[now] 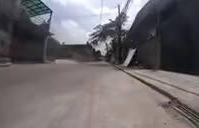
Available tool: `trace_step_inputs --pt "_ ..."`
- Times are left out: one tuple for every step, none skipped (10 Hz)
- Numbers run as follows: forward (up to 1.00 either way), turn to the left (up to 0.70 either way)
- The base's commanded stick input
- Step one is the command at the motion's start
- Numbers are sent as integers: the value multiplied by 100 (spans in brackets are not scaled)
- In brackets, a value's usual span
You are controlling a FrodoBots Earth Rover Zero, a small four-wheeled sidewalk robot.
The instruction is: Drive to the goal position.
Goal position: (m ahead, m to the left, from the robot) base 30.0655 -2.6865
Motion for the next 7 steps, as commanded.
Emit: trace_step_inputs --pt "100 0" --pt "100 0" --pt "100 0" --pt "100 0" --pt "100 0" --pt "100 0" --pt "100 0"
